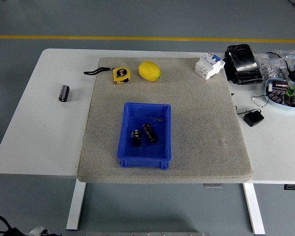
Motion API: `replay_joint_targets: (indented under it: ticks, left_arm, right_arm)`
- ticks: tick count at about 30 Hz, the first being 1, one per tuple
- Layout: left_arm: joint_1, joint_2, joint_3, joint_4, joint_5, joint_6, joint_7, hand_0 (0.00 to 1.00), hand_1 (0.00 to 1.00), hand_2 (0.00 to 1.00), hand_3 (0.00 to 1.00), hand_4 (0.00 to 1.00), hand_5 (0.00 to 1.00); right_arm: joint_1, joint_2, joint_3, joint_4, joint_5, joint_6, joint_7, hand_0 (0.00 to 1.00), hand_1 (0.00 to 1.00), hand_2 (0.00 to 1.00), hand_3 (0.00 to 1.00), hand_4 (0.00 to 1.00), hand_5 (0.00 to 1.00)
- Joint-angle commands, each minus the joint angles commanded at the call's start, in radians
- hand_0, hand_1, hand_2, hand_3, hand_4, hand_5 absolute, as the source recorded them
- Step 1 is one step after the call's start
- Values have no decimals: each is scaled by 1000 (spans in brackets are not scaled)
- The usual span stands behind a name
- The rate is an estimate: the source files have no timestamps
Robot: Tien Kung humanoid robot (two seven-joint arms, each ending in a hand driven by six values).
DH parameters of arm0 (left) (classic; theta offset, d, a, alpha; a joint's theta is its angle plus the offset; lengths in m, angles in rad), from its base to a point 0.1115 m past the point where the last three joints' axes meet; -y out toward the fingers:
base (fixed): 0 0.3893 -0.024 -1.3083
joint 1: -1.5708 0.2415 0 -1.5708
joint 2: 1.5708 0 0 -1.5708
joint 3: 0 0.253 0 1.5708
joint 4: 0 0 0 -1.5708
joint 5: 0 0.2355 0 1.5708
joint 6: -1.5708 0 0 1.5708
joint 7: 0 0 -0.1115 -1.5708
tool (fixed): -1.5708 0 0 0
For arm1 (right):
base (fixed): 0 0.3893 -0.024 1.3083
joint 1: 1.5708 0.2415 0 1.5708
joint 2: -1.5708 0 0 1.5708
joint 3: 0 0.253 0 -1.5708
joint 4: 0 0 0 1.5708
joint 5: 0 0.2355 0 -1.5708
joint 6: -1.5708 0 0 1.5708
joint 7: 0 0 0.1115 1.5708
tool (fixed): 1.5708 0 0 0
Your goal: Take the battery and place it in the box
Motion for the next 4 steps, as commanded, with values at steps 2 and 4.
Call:
replay_joint_targets:
  ticks: [2,4]
  left_arm:
    - [-2,2,1,-1,-1,-1,1,740,721,766,572,604,532]
    - [-2,5,7,-1,-9,-2,-1,740,721,766,572,604,532]
  right_arm:
    - [-25,-20,-6,17,-23,-3,7,880,852,879,907,998,923]
    - [-52,-36,-9,33,-44,-3,9,880,852,879,907,998,923]
